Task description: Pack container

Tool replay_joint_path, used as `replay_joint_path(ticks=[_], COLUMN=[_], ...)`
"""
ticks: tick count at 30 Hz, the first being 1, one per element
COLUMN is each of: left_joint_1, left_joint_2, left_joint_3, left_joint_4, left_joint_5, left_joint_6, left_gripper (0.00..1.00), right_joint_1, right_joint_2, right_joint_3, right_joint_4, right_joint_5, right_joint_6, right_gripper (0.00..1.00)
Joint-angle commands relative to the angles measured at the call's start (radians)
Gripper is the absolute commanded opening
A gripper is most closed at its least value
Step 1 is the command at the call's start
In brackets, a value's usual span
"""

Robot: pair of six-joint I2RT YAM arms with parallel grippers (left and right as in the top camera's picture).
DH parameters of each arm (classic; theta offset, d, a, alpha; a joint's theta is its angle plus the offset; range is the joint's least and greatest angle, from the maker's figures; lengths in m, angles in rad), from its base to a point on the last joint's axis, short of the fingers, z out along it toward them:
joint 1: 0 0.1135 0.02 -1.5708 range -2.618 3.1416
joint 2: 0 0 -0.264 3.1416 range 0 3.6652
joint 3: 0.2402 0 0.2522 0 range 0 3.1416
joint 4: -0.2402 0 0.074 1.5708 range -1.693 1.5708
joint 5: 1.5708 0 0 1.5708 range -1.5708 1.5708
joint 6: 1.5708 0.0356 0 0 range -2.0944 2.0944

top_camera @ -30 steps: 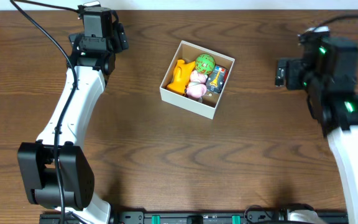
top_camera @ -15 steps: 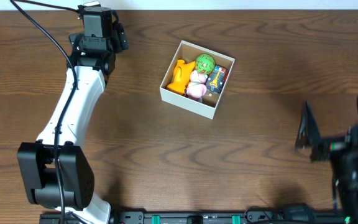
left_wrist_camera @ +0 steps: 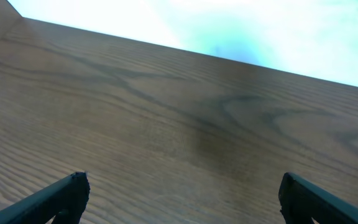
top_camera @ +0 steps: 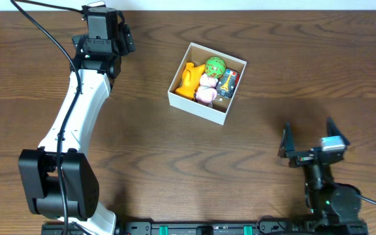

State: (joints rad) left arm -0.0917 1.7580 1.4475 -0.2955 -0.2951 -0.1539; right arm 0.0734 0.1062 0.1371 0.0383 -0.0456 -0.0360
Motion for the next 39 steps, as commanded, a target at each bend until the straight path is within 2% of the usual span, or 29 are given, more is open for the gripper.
replay_joint_path(ticks=[1,7,19,39], left_joint_1=[0.003,0.003,0.003,0.003], left_joint_2=[-0.019,-0.019,-0.019,-0.020], left_joint_3=[-0.003,-0.003,-0.003,-0.003], left_joint_4=[-0.003,-0.003,-0.003,-0.003], left_joint_5=[-0.013,-0.013,-0.013,-0.013], left_joint_6=[-0.005,-0.005,-0.005,-0.005], left_gripper=[0.98,0.98,0.98,0.98], right_joint_1=[-0.014,-0.015,-0.014,-0.014], right_joint_2=[-0.041,-0.101,-0.101,-0.101], right_joint_3=[-0.047,-0.130,-0.132,-0.132], right_joint_4=[0.020,0.023,-0.113,-0.113], right_joint_5=[-0.035,-0.006,0.042,0.042], right_joint_6=[0.013,0.013,0.013,0.013], right_gripper=[0.99,0.99,0.99,0.99])
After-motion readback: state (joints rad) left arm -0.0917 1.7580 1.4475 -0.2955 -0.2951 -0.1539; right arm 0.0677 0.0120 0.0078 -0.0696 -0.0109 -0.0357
